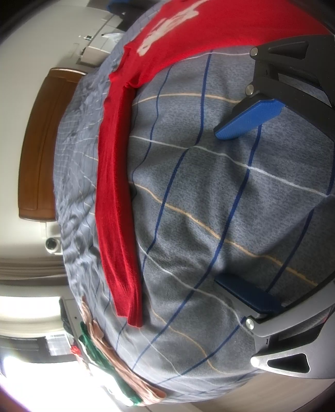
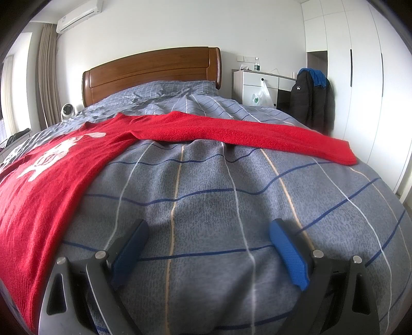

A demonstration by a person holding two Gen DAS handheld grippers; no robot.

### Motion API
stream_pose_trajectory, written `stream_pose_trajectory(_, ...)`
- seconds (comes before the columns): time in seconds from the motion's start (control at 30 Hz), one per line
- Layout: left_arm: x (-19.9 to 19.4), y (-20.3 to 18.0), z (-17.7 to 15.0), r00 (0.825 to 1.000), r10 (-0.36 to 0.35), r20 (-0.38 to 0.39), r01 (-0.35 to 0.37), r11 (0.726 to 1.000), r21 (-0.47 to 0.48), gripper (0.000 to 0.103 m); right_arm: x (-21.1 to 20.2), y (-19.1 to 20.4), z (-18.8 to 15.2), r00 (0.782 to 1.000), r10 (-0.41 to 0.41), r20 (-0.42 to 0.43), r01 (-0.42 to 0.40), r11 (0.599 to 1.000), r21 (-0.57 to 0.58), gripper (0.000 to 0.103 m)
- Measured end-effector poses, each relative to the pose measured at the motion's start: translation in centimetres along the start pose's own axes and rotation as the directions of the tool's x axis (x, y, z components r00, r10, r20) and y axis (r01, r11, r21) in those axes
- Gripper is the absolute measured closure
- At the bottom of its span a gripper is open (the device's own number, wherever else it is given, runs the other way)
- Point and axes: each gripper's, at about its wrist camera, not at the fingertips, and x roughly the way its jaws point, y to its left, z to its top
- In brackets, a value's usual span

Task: Fold small clothes

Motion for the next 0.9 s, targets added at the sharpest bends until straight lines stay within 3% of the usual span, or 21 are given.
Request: stream_pose_trajectory(0.9, 0.08, 0.04, 0.03, 1.0, 0.002, 0.003, -0.002, 1.0, 0.005, 0.0, 0.21, -0.12, 0.16, 1.0, -0.006, 0.002, 0.006, 1.0, -0.003, 0.009)
